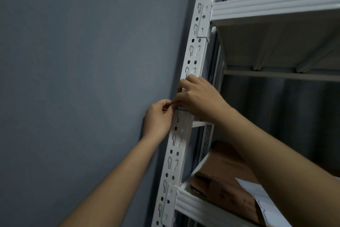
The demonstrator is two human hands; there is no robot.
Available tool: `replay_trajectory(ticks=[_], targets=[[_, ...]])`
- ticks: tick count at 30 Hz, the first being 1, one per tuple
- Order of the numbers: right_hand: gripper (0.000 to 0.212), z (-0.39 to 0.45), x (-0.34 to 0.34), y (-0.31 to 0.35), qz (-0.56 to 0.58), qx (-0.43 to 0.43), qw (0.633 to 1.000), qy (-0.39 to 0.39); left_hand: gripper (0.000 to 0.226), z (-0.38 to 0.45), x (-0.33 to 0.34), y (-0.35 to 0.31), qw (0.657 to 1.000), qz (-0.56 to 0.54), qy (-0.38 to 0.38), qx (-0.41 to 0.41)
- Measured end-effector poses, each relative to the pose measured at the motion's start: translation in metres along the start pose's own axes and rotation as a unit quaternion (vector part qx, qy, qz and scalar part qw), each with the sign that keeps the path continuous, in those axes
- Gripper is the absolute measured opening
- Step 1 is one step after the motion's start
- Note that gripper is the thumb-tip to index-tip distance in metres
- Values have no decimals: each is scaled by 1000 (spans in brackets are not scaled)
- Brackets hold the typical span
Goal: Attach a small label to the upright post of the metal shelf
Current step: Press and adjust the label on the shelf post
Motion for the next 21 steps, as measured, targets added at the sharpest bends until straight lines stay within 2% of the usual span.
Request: replay_trajectory(ticks=[6,12,21], targets=[[19,3,-3,13,-49,-56,997,-1,13,-2,0,3,1000,-10,3,-11],[15,-3,2,2,45,3,999,3,8,-3,0,4,1000,-16,-3,-9],[18,-2,5,1,71,12,997,35,15,-4,-1,-1,1000,28,-2,-6]])
Point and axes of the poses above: each hand's wrist, its own z-axis towards the middle knuckle, its own x-axis out of the palm, y = z × x, the point moved 8 cm from there along z, towards the middle knuckle, and after that the axes turned 14 degrees about -z, right-handed, at the moved point
